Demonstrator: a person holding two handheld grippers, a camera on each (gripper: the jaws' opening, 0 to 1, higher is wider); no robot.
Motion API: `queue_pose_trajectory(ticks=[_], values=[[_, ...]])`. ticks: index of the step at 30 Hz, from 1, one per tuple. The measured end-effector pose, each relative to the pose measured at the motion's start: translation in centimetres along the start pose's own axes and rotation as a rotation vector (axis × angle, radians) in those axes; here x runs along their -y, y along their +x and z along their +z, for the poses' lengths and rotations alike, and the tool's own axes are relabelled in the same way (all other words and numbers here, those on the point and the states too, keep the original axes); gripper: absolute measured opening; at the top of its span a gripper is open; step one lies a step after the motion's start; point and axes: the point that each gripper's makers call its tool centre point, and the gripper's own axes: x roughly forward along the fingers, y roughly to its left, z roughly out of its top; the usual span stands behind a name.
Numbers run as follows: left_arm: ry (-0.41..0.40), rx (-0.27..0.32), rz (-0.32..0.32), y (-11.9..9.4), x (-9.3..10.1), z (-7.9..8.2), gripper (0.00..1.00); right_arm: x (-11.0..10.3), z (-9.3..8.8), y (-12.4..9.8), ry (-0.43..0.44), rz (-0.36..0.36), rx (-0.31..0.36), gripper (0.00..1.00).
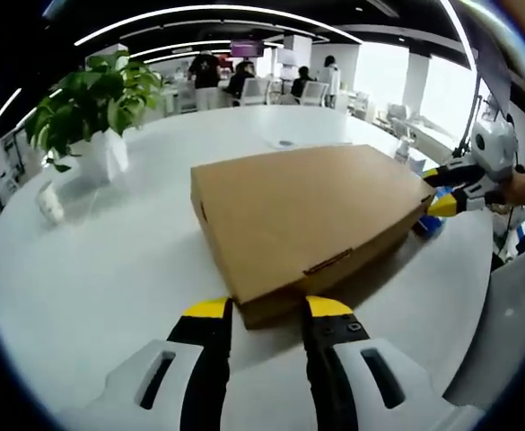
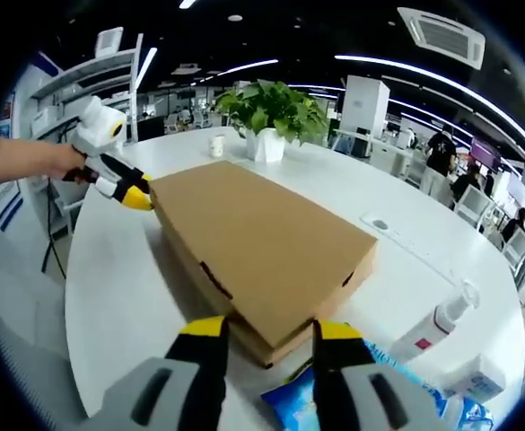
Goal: Operate the shoe box by opening the lid, removing the specified soft item, and placing it in the target area until the item is outside and the box remains undamaged.
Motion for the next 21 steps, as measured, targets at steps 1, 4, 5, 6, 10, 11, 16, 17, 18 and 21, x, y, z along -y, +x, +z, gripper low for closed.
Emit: queue_pose_trajectory(ticks=[1, 4, 5, 6, 10, 11, 16, 17, 18, 21], values=[[0.0, 0.0, 0.001, 0.0, 0.0, 0.0, 0.31, 0.0, 0.0, 0.0, -0.001, 0.0, -0.001, 0.35], [-0.004, 0.007, 0.009, -0.2, -0.1, -0.1, 0.29, 0.0, 0.0, 0.0, 0.008, 0.002, 0.0, 0.34], [-0.005, 0.012, 0.017, -0.4, -0.2, -0.2, 0.27, 0.0, 0.1, -0.2, 0.017, 0.002, 0.005, 0.34], [-0.008, 0.013, 0.02, -0.5, -0.2, -0.3, 0.26, 0.0, 0.1, -0.4, 0.019, -0.002, 0.008, 0.34], [-0.03, 0.034, 0.043, -1.3, -0.5, -0.2, 0.29, 0.1, 0.4, -1.2, 0.012, -0.008, 0.031, 0.37], [-0.032, 0.038, 0.043, -1.6, -0.4, -0.1, 0.3, 0.2, 0.4, -1.4, 0.011, -0.013, 0.033, 0.37], [-0.033, 0.071, 0.052, -3.5, 0.0, 0.8, 0.34, 0.6, 0.6, -3.1, 0.029, -0.035, 0.052, 0.42], [-0.033, 0.075, 0.056, -3.9, 0.1, 0.9, 0.35, 0.6, 0.6, -3.5, 0.021, -0.037, 0.058, 0.42], [-0.03, 0.077, 0.057, -4.2, 0.2, 1.0, 0.36, 0.6, 0.5, -3.7, 0.011, -0.037, 0.056, 0.43], [-0.023, 0.097, 0.064, -5.1, 0.6, 1.6, 0.39, 0.6, 0.1, -4.6, -0.012, -0.041, 0.053, 0.46]])
